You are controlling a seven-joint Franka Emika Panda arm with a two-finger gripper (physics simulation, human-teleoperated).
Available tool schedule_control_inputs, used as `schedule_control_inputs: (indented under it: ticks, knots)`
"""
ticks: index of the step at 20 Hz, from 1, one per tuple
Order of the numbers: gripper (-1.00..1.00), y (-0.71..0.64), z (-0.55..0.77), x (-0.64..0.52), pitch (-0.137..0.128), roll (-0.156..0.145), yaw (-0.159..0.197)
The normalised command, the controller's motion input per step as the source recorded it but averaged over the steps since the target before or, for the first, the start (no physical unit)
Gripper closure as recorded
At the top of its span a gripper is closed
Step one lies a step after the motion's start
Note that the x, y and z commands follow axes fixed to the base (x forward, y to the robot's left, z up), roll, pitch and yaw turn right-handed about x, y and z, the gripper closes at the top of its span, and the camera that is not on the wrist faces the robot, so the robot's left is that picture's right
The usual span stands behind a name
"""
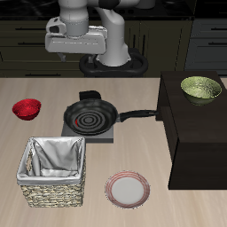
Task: Place the red bowl in the basket
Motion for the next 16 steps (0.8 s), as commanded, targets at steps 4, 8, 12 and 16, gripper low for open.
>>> schedule_control_inputs:
  ticks: [4,8,12,16]
  knots:
    - [-1.00,-0.38,0.01,0.15,0.005,0.002,-0.034]
    - [-1.00,-0.33,0.01,0.05,0.002,0.006,-0.030]
    - [-1.00,-0.42,0.00,0.03,-0.003,-0.030,-0.010]
    - [-1.00,-0.32,0.06,0.01,-0.005,-0.015,-0.022]
